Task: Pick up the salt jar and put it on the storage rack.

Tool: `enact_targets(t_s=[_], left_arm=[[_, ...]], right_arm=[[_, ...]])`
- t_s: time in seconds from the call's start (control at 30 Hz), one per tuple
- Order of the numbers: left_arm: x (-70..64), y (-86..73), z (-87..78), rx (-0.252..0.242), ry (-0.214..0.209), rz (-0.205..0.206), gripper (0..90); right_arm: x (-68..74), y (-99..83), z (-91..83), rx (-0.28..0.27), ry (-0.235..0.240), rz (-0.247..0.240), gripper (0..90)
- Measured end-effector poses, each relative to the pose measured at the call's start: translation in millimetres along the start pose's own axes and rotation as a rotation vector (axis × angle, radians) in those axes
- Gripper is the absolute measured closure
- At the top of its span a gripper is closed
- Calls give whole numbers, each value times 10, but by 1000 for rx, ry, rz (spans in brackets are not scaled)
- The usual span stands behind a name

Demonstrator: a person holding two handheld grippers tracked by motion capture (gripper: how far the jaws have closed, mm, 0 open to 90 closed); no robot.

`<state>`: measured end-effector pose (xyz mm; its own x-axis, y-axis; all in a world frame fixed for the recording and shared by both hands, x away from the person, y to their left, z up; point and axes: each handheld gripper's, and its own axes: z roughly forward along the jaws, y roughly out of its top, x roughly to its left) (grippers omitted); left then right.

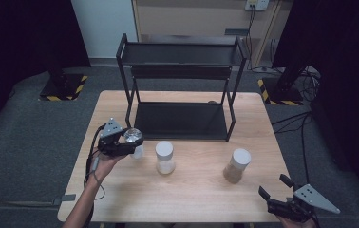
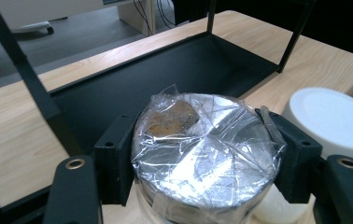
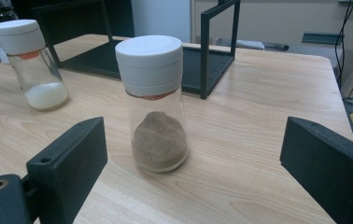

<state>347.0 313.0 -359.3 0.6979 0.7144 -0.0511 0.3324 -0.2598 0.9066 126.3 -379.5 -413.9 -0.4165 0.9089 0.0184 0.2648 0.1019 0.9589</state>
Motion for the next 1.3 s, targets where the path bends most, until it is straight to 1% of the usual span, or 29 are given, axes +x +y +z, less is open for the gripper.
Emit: enact_targets(t_s=[0.03,0.1,0.13,0.2,0.23,0.27,0.37,0.4,0.53,0.6,0.67,0.7,0.8,0.93,0.97,1.1,1.17,1.2,1.3], left_arm=[[0,34,53,0,5,-4,336],[0,48,79,-2,8,-5,336],[5,75,133,-7,15,-15,336],[5,92,159,-7,19,-16,336],[-2,112,185,-6,27,-18,336],[-18,152,234,-5,46,-27,335],[-20,190,298,-13,58,-35,335],[-20,190,298,-13,58,-35,336],[-25,257,413,-14,83,-40,336],[-26,268,436,-15,87,-41,335],[-28,301,511,-17,99,-50,335],[-26,313,533,-17,101,-48,335],[-42,344,604,-21,114,-45,335],[-33,371,703,-31,131,-66,335],[-33,371,703,-31,131,-66,335],[-62,412,820,-26,157,-63,335],[-65,420,844,-26,162,-62,335],[-68,427,890,-28,173,-63,335],[-74,433,955,-29,196,-72,335]], right_arm=[[-1,-1,-1,-1,0,0,74],[-2,-2,0,-1,1,1,74],[-3,-2,0,-1,1,0,74],[-3,-1,0,-1,2,0,74],[-3,-2,-1,-1,2,2,75],[-6,-3,-1,-2,3,2,74],[-7,-4,-1,-2,3,2,75],[-7,-4,-1,-2,3,2,75],[-10,-6,-1,-3,4,4,75],[-10,-6,-1,-3,4,4,75],[-11,-7,-1,-3,4,5,75],[-12,-7,0,-3,4,5,75],[-14,-9,-1,-4,6,6,75],[-15,-9,1,-3,6,5,75],[-15,-9,1,-3,6,5,75],[-18,-12,-1,-5,7,7,75],[-19,-11,-1,-4,8,9,75],[-22,-12,1,-4,9,8,75],[-23,-13,-2,-5,9,10,75]])
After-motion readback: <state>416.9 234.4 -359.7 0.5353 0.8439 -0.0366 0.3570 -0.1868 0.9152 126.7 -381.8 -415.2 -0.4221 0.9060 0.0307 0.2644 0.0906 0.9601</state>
